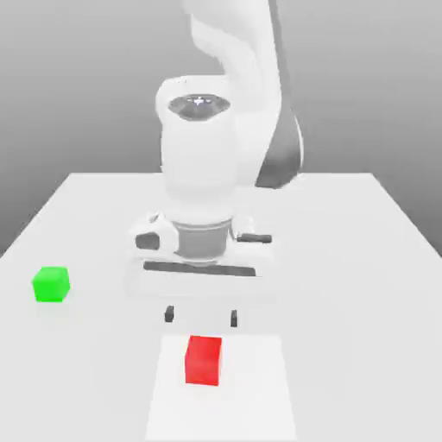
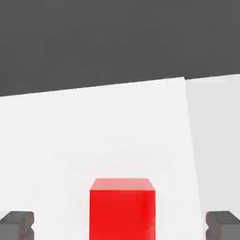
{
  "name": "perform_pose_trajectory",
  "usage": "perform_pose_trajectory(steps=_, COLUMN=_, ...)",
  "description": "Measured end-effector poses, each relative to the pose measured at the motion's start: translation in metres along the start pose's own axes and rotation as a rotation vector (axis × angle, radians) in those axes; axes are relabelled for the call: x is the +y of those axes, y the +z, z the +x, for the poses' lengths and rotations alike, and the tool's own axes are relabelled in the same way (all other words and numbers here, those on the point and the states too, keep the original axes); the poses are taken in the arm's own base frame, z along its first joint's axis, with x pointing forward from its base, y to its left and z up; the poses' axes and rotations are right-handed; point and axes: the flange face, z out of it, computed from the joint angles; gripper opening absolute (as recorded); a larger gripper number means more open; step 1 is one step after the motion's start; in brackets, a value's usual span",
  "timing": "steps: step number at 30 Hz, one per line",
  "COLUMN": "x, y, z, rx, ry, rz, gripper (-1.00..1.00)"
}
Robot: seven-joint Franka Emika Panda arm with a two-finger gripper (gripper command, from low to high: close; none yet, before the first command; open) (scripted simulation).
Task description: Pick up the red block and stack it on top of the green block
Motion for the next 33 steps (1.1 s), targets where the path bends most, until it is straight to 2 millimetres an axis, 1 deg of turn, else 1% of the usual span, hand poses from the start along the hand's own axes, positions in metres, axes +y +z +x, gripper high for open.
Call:
perform_pose_trajectory(steps=4, x=0.002, y=0.041, z=-0.002, rx=-0.005, ry=0.000, rz=-0.005, gripper=0.00)
perform_pose_trajectory(steps=5, x=0.002, y=0.050, z=-0.002, rx=-0.005, ry=0.000, rz=-0.005, gripper=-1.00)
perform_pose_trajectory(steps=10, x=0.002, y=0.050, z=-0.002, rx=-0.005, ry=0.000, rz=-0.005, gripper=-1.00)
perform_pose_trajectory(steps=11, x=0.003, y=0.054, z=-0.003, rx=-0.005, ry=0.000, rz=-0.005, gripper=-1.00)
perform_pose_trajectory(steps=12, x=0.003, y=0.051, z=-0.002, rx=-0.005, ry=0.000, rz=-0.005, gripper=-1.00)
perform_pose_trajectory(steps=14, x=0.002, y=0.037, z=-0.002, rx=-0.005, ry=0.001, rz=-0.005, gripper=-1.00)
perform_pose_trajectory(steps=18, x=0.002, y=-0.001, z=-0.002, rx=-0.005, ry=0.000, rz=-0.005, gripper=-1.00)
perform_pose_trajectory(steps=19, x=0.012, y=-0.007, z=0.007, rx=-0.004, ry=0.024, rz=-0.006, gripper=-1.00)
perform_pose_trajectory(steps=22, x=0.054, y=-0.017, z=0.043, rx=0.000, ry=0.109, rz=-0.010, gripper=-1.00)
perform_pose_trajectory(steps=24, x=0.095, y=-0.022, z=0.069, rx=0.002, ry=0.191, rz=-0.013, gripper=-1.00)
perform_pose_trajectory(steps=26, x=0.133, y=-0.026, z=0.087, rx=0.003, ry=0.256, rz=-0.015, gripper=-1.00)
perform_pose_trajectory(steps=29, x=0.188, y=-0.033, z=0.105, rx=0.003, ry=0.338, rz=-0.016, gripper=-1.00)
perform_pose_trajectory(steps=33, x=0.261, y=-0.041, z=0.115, rx=0.001, ry=0.444, rz=-0.015, gripper=-1.00)
